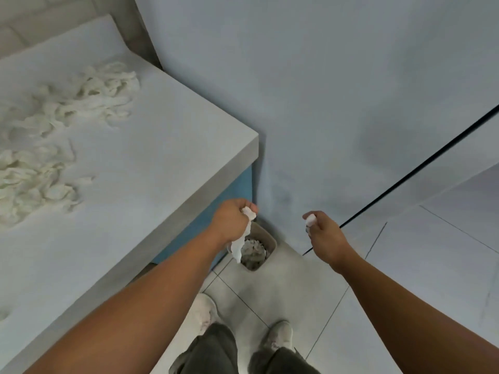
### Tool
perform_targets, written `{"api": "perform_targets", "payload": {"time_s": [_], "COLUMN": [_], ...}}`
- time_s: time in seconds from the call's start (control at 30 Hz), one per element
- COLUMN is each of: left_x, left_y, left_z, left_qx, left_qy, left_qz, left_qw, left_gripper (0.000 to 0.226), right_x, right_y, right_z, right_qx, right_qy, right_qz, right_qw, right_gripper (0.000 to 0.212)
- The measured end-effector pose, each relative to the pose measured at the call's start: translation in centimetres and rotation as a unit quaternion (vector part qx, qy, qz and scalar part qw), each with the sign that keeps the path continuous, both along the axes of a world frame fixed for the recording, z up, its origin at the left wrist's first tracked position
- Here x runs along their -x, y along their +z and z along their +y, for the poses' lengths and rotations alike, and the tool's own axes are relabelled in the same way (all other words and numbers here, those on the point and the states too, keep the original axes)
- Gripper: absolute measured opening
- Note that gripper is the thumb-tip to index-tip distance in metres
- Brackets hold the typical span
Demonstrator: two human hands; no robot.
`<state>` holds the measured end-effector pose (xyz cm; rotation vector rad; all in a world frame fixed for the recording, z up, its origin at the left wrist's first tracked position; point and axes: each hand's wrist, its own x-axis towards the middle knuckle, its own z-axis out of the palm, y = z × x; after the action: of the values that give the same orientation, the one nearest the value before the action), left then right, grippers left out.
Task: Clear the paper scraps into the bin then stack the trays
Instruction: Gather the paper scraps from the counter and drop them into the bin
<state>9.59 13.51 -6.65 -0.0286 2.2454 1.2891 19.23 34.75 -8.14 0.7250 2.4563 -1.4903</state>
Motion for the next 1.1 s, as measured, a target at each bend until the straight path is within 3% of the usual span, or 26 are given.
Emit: {"api": "perform_targets", "payload": {"time_s": [0.17,0.37,0.57,0.8,1.03,1.1], "left_x": [0.6,1.9,3.3,4.4,5.3,5.4], "left_y": [-7.2,-17.9,-29.6,-41.7,-48.1,-48.7], "left_z": [1.4,1.2,1.1,1.4,2.2,2.3], "left_qx": [0.031,0.088,0.103,0.107,0.137,0.143], "left_qy": [0.016,0.055,0.069,0.063,0.016,-0.012], "left_qz": [0.024,0.044,0.009,-0.038,-0.059,-0.065], "left_qw": [0.999,0.994,0.992,0.991,0.989,0.988], "left_gripper": [0.039,0.026,0.031,0.032,0.027,0.035], "right_x": [-1.2,-1.1,-0.3,0.2,0.6,1.0], "right_y": [-4.6,-11.2,-20.1,-30.4,-37.1,-38.7], "right_z": [0.0,-0.8,-1.5,-1.9,-2.5,-2.8], "right_qx": [0.031,0.133,0.176,0.124,0.103,0.107], "right_qy": [0.000,-0.083,-0.137,-0.153,-0.148,-0.149], "right_qz": [-0.056,-0.074,-0.096,-0.143,-0.159,-0.161], "right_qw": [0.998,0.985,0.970,0.970,0.971,0.970], "right_gripper": [0.039,0.026,0.026,0.011,0.008,0.009]}}
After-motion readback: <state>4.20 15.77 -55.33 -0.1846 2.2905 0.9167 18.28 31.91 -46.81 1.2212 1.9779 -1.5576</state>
